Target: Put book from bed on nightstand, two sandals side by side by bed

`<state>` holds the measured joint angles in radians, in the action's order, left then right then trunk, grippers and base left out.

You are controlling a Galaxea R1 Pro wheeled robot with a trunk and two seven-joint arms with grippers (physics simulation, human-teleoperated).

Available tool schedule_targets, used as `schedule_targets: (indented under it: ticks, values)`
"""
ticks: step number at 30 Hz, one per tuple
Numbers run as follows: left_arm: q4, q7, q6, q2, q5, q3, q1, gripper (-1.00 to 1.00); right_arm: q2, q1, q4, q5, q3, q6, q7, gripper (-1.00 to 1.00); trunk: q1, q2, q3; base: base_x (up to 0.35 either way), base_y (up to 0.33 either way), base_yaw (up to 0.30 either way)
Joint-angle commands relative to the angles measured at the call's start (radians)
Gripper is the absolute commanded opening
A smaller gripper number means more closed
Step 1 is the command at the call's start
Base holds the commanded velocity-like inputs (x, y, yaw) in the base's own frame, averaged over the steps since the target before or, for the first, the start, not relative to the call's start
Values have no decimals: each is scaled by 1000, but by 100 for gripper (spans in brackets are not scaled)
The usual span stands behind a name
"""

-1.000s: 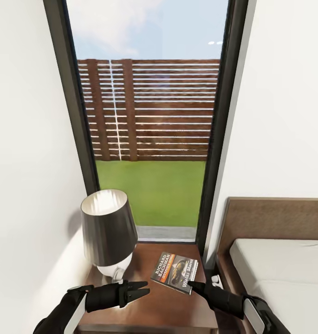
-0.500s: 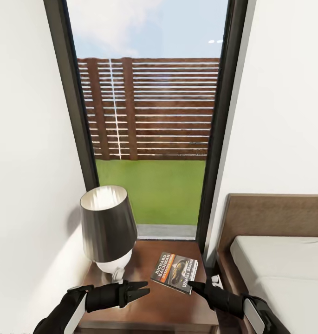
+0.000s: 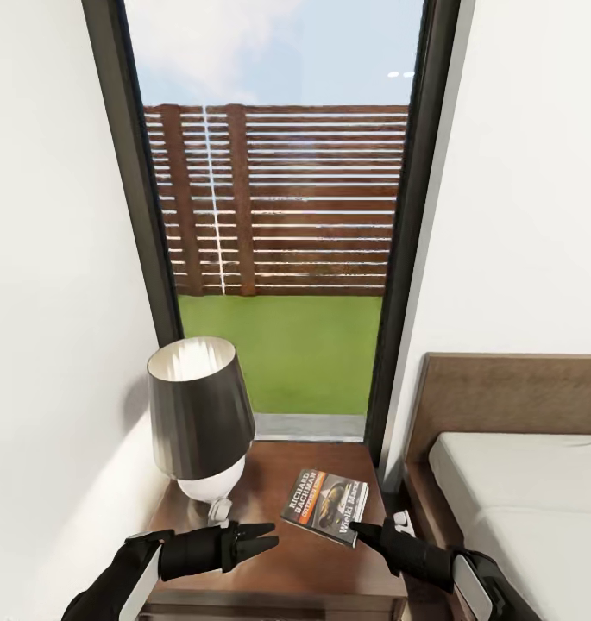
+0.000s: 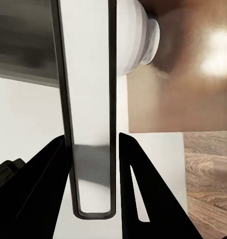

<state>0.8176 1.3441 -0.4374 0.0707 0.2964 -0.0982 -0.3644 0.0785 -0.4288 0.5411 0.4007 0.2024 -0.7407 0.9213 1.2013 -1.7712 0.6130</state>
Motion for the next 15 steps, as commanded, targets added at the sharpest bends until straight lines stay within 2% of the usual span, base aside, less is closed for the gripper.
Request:
schedule_targets:
  ticks: [1,15]
  values:
    - [0,0,-11,1,9,-5,-1,100,0,-1,0,3,3,-6,2,-100,4,-8,4,0,0,0]
    - [-1,0,-11,1,9,-5,-1,100,0,-1,-1,4,2,-6,4,-100,58,-106,48,0,0,0]
